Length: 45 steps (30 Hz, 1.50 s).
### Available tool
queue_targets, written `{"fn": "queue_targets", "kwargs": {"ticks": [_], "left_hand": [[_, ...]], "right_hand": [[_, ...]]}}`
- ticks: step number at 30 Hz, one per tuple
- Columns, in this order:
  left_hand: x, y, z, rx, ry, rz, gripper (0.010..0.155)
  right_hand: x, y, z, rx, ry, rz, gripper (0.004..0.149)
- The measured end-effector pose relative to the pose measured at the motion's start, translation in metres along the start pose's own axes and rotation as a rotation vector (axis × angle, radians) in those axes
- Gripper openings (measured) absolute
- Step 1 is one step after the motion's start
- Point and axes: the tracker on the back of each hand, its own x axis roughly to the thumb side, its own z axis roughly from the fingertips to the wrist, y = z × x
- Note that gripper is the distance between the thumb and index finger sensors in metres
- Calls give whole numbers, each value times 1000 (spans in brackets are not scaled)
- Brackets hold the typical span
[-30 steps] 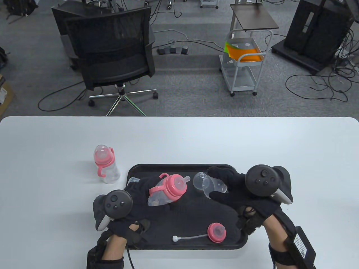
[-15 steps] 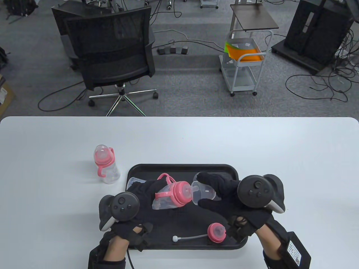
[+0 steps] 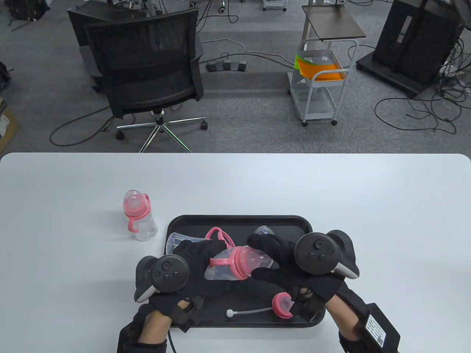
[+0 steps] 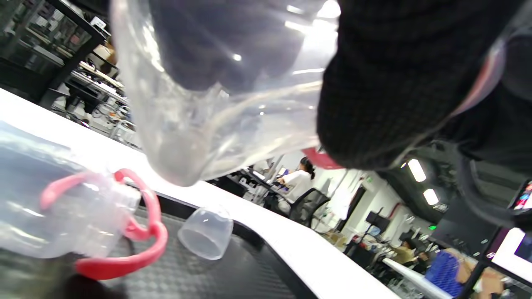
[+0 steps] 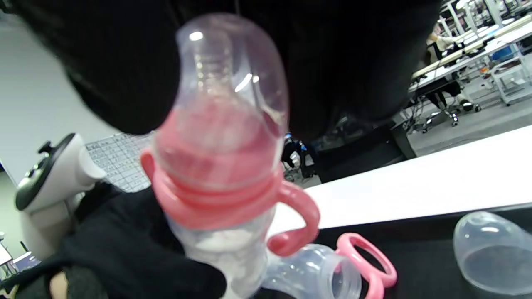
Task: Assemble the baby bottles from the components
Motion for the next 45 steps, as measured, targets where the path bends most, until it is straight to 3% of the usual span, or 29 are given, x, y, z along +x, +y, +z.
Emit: {"fn": "queue_targets", "kwargs": {"ticks": [6,12,19,20,21,25,26,35,45], "left_hand": [[4,-4,-1,32,-8,-38,97],[18,1,4,158,-14,-220,97],[34,6,8,265,-21,-309,95],[33,7,7,220,-32,-300,95],[31,7,9,263,-32,-271,96],[31,4,5,218,-35,-243,97],[30,2,6,253,-35,-250,97],[33,13,8,217,-58,-254,102],[40,8,8,203,-94,-277,103]], "right_hand": [[5,3,1,-6,-29,67,73],[10,6,1,-34,-44,158,72],[22,3,3,-112,-64,250,71],[22,4,3,-97,-57,234,72],[21,4,5,-128,-69,199,71],[11,3,6,-119,-58,96,72],[11,3,6,-128,-58,102,73],[47,20,11,-180,-94,305,74],[59,35,14,-230,-127,405,76]]}}
